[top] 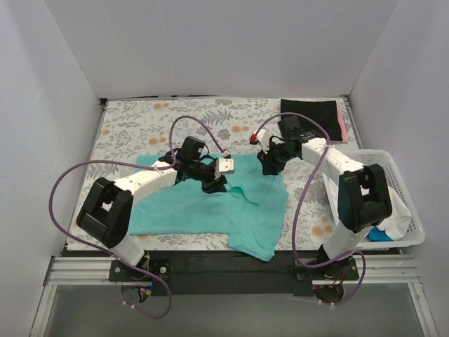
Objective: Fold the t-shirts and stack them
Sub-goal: Fold the tshirt
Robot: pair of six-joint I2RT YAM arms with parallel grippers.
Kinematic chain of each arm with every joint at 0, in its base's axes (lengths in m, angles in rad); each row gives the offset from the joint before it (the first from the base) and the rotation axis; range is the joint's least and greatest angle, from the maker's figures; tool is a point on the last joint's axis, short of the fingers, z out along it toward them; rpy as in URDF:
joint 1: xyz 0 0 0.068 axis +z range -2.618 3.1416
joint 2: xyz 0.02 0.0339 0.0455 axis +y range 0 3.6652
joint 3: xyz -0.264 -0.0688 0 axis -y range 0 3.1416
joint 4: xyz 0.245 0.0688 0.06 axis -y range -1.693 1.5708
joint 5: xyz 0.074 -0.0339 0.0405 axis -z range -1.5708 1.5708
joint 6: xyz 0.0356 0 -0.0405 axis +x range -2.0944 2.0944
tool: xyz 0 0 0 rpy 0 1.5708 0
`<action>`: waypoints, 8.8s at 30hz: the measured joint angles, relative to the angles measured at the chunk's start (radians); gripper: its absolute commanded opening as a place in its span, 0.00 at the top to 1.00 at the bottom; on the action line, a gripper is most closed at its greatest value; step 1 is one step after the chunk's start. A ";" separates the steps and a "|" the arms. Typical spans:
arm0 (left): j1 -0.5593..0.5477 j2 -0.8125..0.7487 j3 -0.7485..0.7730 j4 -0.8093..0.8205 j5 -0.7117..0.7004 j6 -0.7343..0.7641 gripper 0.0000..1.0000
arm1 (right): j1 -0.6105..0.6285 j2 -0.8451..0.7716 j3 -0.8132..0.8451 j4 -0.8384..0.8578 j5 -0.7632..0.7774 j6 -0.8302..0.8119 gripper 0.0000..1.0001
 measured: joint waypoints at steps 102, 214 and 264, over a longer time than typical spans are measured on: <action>0.827 -0.230 -0.116 -0.661 -0.162 0.254 0.61 | 0.414 -0.174 -0.386 -0.009 0.303 -0.087 0.98; 0.845 0.430 0.516 -0.442 -0.177 0.150 0.72 | 0.058 0.366 0.496 -0.326 0.246 -0.129 0.59; 0.103 0.297 0.179 0.174 -0.127 -1.079 0.44 | -0.063 0.294 0.124 -0.165 -0.051 0.533 0.56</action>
